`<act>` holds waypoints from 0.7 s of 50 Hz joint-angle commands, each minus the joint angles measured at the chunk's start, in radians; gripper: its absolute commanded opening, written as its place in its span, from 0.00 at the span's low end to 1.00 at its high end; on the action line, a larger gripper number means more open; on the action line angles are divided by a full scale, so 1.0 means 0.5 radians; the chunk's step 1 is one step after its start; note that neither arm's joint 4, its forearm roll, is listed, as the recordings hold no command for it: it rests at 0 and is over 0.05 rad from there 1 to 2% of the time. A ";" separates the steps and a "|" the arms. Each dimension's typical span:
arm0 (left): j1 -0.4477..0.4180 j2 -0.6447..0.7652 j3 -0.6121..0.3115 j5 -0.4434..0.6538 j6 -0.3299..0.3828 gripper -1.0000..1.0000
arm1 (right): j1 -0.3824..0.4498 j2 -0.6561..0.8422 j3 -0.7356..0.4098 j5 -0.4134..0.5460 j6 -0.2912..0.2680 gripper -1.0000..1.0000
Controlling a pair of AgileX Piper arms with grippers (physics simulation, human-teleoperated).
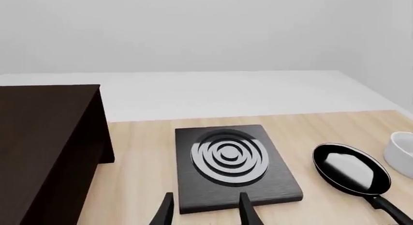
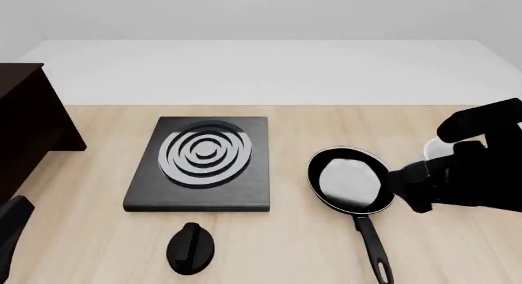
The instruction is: Put the frying pan on the cabinet shelf.
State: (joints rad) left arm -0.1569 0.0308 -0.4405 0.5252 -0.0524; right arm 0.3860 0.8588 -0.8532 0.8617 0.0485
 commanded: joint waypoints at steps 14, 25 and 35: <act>0.002 0.007 0.014 -0.016 -0.032 1.00 | 0.034 0.239 0.093 -0.064 -0.005 1.00; 0.026 0.000 0.026 -0.037 -0.032 1.00 | 0.047 0.294 0.191 -0.137 0.012 1.00; 0.006 0.005 0.011 -0.019 -0.031 1.00 | 0.015 0.374 0.182 -0.177 -0.028 1.00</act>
State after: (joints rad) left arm -0.1508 0.0322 -0.4348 0.5157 -0.0682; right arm 0.4008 1.0107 -0.7701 0.7947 0.0417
